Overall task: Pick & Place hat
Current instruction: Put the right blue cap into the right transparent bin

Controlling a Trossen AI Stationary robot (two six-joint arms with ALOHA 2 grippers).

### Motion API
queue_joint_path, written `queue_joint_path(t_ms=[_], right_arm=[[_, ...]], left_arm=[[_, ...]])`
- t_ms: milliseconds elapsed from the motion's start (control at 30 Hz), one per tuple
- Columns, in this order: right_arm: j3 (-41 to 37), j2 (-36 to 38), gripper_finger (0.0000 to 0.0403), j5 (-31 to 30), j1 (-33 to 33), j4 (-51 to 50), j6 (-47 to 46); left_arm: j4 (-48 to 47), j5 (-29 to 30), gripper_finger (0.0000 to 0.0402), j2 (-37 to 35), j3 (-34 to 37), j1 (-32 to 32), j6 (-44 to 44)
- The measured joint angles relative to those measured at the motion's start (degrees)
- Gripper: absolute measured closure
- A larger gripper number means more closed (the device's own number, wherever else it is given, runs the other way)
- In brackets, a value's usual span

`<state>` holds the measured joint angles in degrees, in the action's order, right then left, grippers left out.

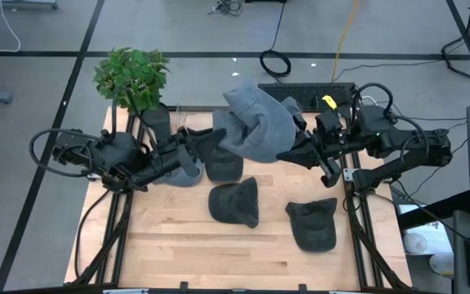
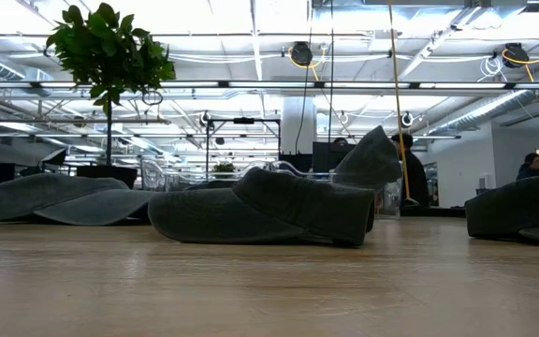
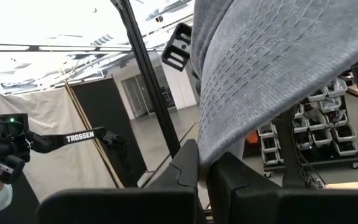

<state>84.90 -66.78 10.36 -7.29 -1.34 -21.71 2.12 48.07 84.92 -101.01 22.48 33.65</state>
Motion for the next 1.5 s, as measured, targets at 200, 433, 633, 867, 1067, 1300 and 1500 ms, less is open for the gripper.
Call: queue_joint_path(t_ms=[200, 433, 633, 867, 1067, 1300, 1500], right_arm=[[-0.02, 0.00, 0.0403, 0.41, -0.02, -0.23, -0.37], [-0.02, 0.49, 0.0341, 10.35, 0.05, -2.12, -8.78], [-0.09, 1.41, 0.0265, 27.96, -2.55, -2.66, -22.53], [-0.09, 3.54, 0.0233, 33.46, -2.66, -4.15, -30.28], [-0.04, 3.99, 0.0240, 33.11, -0.28, -4.38, -33.20], [-0.04, 3.83, 0.0251, 33.00, 1.16, -6.47, -33.35], [-0.04, 3.80, 0.0252, 31.03, 2.41, -11.59, -33.20]], left_arm=[[-1.30, -0.50, 0.0382, -0.02, -0.02, 0.04, -0.15], [-2.36, -3.18, 0.0385, -0.28, 0.00, 0.38, -2.57], [-4.78, -6.69, 0.0385, -2.39, -0.07, 1.58, -3.94], [-12.98, -12.02, 0.0386, -4.16, -0.04, 1.92, -1.21], [-17.59, -19.18, 0.0386, -4.74, -0.04, 1.92, -0.11], [-21.29, -29.44, 0.0386, -4.74, -0.02, 1.92, 0.47], [-26.85, -33.14, 0.0386, -4.74, -0.02, 1.92, 1.57]])
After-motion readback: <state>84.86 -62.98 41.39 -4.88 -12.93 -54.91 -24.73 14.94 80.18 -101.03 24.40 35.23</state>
